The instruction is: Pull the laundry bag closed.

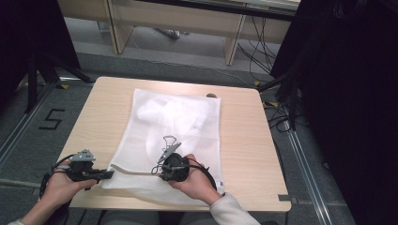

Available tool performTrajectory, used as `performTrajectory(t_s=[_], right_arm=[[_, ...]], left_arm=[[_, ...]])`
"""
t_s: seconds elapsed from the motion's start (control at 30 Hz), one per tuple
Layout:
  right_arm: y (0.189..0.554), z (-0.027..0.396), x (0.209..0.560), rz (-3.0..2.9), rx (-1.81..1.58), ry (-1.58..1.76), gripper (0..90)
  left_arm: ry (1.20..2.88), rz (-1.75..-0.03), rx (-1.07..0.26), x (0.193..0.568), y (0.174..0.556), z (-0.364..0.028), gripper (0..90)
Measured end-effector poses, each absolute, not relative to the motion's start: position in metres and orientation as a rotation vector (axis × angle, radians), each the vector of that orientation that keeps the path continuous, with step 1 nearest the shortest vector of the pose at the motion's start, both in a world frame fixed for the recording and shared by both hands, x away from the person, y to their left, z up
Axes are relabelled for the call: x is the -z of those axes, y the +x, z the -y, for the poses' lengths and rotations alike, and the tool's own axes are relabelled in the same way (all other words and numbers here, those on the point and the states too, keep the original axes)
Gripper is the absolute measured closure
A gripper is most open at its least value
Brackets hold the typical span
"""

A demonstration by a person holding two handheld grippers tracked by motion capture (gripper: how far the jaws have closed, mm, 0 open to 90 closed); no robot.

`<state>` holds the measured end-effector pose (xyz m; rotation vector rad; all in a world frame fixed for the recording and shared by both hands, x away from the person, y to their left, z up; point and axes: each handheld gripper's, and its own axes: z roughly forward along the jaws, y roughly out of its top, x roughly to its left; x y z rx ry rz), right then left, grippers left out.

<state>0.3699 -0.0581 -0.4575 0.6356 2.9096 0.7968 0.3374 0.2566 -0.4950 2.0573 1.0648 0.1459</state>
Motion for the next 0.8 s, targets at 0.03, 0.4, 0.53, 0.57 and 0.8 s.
performTrajectory(t_s=[0.03, 0.4, 0.53, 0.57, 0.8], right_arm=[[0.3697, 0.0582, 0.4572, -2.908, -0.796, 0.636, 82.3], [0.3698, 0.0641, 0.4581, -2.908, -0.785, 0.650, 82.3], [0.3697, 0.0649, 0.4580, -2.902, -0.781, 0.653, 82.3], [0.3695, 0.0652, 0.4581, -2.901, -0.779, 0.649, 82.3], [0.3693, 0.0680, 0.4574, -2.899, -0.779, 0.653, 82.3]], left_arm=[[2.056, -1.069, -0.146, 0.4948, 0.3372, -0.2564, 85.8], [2.042, -1.068, -0.151, 0.4962, 0.3372, -0.2561, 85.8], [2.042, -1.068, -0.149, 0.4963, 0.3371, -0.2562, 85.8], [2.042, -1.069, -0.151, 0.4964, 0.3371, -0.2560, 85.8], [2.042, -1.070, -0.148, 0.4964, 0.3370, -0.2563, 85.8]])
